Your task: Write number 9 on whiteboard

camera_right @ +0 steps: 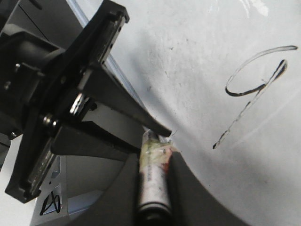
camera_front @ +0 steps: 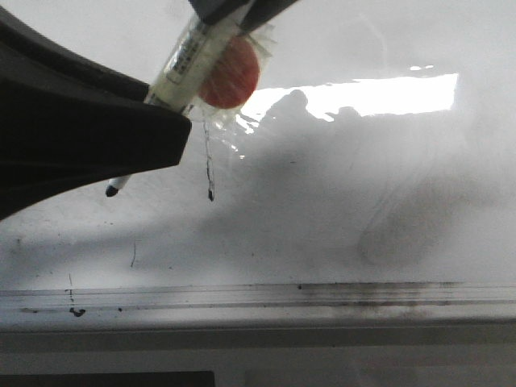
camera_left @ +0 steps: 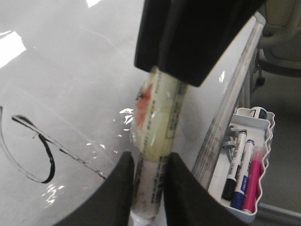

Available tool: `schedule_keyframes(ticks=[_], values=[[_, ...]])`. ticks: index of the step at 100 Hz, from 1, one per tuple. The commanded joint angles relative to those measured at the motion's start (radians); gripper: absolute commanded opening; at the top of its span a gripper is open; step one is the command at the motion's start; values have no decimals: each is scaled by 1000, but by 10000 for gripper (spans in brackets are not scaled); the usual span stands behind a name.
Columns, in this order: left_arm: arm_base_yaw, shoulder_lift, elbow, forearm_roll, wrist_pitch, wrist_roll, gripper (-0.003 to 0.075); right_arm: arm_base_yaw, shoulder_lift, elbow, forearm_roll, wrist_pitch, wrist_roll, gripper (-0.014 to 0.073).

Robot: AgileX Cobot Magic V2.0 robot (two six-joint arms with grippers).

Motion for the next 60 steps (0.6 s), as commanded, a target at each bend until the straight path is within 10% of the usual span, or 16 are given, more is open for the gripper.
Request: schedule_keyframes(ticks=[1, 11, 31, 60], values=[[-2, -16, -32, -20, -69, -17, -20, 5, -13, -33, 10, -34, 1, -42], [-2, -16, -32, -20, -69, -18, -20, 5, -13, -33, 10, -40, -11, 19], [4, -42, -32, -250, -40, -25, -20, 0, -13, -33, -19, -78, 12, 540], [25, -73, -51, -986, -47, 186, -21, -7, -13, -33, -19, -59, 34, 419]])
